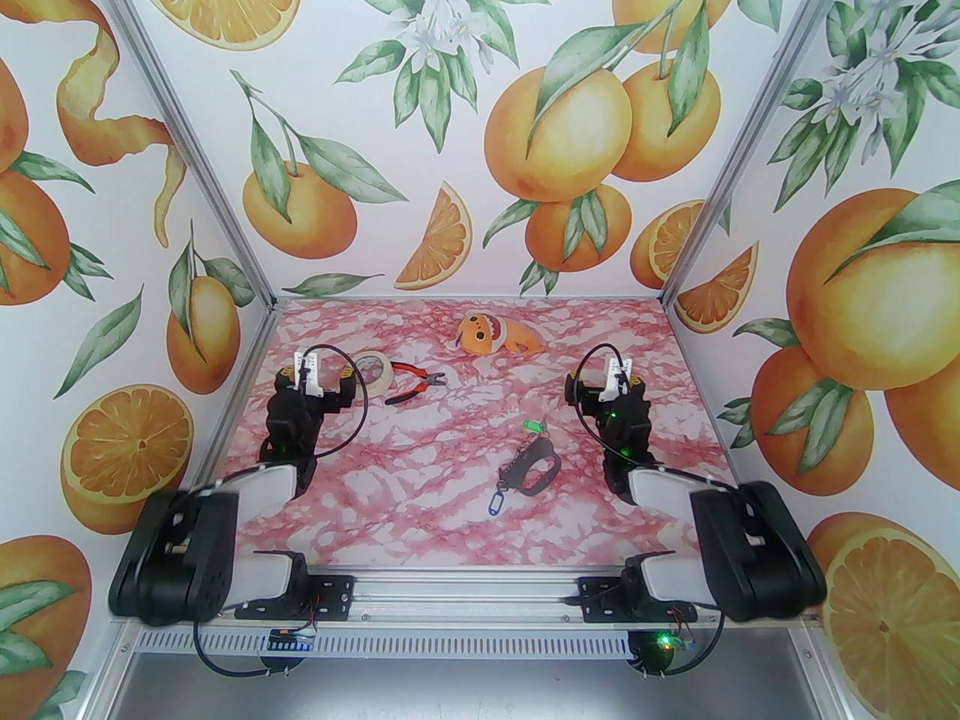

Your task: Remove the keys from the keyring

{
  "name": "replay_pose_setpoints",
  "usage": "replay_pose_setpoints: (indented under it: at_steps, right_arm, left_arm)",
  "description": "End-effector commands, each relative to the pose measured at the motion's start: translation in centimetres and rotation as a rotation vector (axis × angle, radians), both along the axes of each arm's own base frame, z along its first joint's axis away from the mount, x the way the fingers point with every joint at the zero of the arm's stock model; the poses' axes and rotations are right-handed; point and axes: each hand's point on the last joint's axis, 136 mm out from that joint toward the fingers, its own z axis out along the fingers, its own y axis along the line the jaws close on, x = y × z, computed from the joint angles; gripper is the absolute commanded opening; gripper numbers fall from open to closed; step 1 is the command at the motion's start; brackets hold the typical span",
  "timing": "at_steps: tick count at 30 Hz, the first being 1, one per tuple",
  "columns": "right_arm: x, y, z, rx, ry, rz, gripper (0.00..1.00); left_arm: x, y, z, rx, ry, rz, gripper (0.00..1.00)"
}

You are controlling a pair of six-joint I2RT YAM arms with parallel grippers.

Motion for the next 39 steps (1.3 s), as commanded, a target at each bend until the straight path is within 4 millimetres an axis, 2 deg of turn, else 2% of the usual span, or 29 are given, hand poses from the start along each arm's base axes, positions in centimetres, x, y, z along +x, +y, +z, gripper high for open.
replay_pose_setpoints:
  at_steps: [1, 3, 6, 9, 12, 15, 21, 27, 31, 36, 39]
  right_arm:
    - [-0.6, -1.5, 1.5, 0.097, 0.029, -0.103, 1.00]
    - [-1.0, -1.5, 2.0, 0.189, 0.070, -0.110, 1.00]
    - [-1.6, -0.3, 2.2, 0.303, 0.135, -0.050, 1.00]
    - [-2.4, 0.0, 2.1, 0.466, 0.124, -0.029, 1.00]
    - [-3.0, 0.7, 1.7, 0.514, 0.217, -0.014, 1.00]
    - [-3.6, 2.1, 0.2, 0.537, 0.361, 0.023, 1.00]
    - [-5.7, 3.8, -3.8, 0.507, 0.632, 0.042, 0.92]
    - [-7.9, 6.6, -6.5, 0.439, 0.813, 0.095, 0.83]
    - [-9.3, 7.2, -8.1, 0.418, 0.883, 0.089, 0.73]
    - [-9.7, 7.1, -9.6, 0.412, 0.916, 0.077, 0.60]
    - [-9.5, 7.8, -10.1, 0.432, 0.922, 0.111, 0.51]
  left_arm:
    - [-1.2, -0.8, 1.5, -0.112, 0.051, -0.037, 1.00]
    - [-2.0, -0.4, 3.0, -0.181, 0.048, -0.012, 1.00]
    - [-3.1, -0.7, 5.0, -0.310, 0.026, -0.016, 1.00]
    - [-4.1, -0.3, 4.8, -0.483, 0.066, 0.029, 1.00]
    - [-4.3, -2.2, 5.6, -0.517, 0.105, -0.072, 1.00]
    - [-4.7, -3.4, 5.3, -0.579, 0.180, -0.092, 1.00]
    - [-6.2, -8.5, 4.2, -0.549, 0.334, -0.199, 1.00]
    - [-8.4, -14.5, 2.9, -0.518, 0.451, -0.338, 1.00]
    - [-9.7, -17.3, 2.2, -0.509, 0.499, -0.397, 1.00]
    - [-11.0, -20.7, 1.6, -0.480, 0.551, -0.475, 1.00]
    - [-11.5, -22.4, 1.3, -0.463, 0.569, -0.516, 1.00]
